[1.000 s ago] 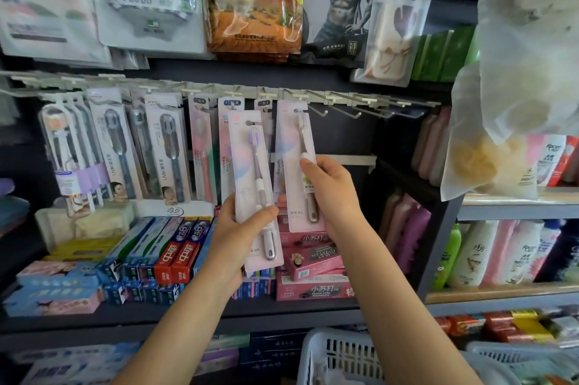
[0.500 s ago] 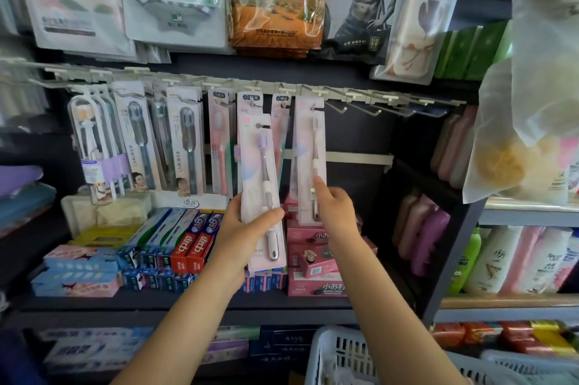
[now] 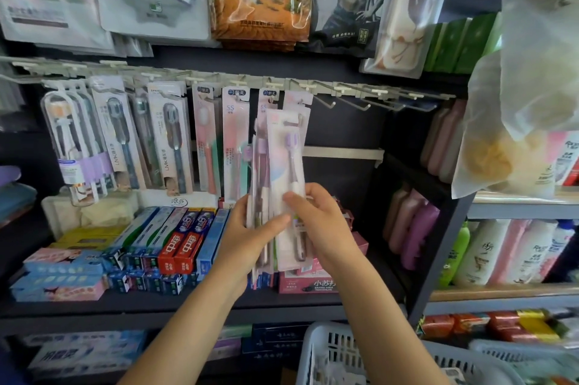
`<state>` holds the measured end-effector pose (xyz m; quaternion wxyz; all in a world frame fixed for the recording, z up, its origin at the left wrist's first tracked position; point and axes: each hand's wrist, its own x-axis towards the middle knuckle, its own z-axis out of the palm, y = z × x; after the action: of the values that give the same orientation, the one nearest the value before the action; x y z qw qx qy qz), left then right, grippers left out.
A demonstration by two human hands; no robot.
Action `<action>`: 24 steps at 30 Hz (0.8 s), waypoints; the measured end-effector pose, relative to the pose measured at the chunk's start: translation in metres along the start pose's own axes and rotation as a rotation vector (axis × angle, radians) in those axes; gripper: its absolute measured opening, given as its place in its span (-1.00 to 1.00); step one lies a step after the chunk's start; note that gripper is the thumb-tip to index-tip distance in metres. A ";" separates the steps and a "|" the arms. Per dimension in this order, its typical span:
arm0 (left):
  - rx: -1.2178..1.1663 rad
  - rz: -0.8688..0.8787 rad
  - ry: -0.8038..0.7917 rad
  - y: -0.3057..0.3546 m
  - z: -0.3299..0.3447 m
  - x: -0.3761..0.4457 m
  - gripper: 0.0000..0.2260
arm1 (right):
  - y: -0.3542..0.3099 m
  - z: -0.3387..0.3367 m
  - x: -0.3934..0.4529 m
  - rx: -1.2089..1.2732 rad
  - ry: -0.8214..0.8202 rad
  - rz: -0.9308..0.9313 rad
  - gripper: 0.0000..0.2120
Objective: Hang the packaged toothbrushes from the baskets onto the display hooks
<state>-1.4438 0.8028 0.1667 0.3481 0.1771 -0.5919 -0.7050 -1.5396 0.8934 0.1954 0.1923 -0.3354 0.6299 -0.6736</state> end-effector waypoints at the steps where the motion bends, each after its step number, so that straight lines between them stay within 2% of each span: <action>1: -0.015 -0.021 -0.002 0.000 -0.001 -0.001 -0.46 | 0.001 -0.002 -0.001 0.026 0.024 -0.005 -0.86; 5: -0.097 -0.074 0.029 -0.002 -0.004 0.001 -0.29 | -0.005 -0.009 0.002 0.065 0.105 -0.059 -0.87; 11: -0.109 -0.041 0.070 0.000 -0.011 0.009 -0.65 | -0.026 -0.005 0.018 0.043 0.176 -0.090 -0.86; 20: -0.078 -0.023 0.069 0.004 -0.016 0.009 -0.71 | -0.042 0.008 0.042 -0.018 0.199 -0.068 -0.70; 24: -0.090 -0.019 0.063 0.007 -0.017 0.005 -0.74 | -0.039 0.007 0.046 -0.007 0.231 -0.032 -0.76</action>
<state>-1.4338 0.7869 0.1704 0.3673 0.1891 -0.5466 -0.7284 -1.5607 0.8622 0.2432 0.1063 -0.2663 0.6449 -0.7085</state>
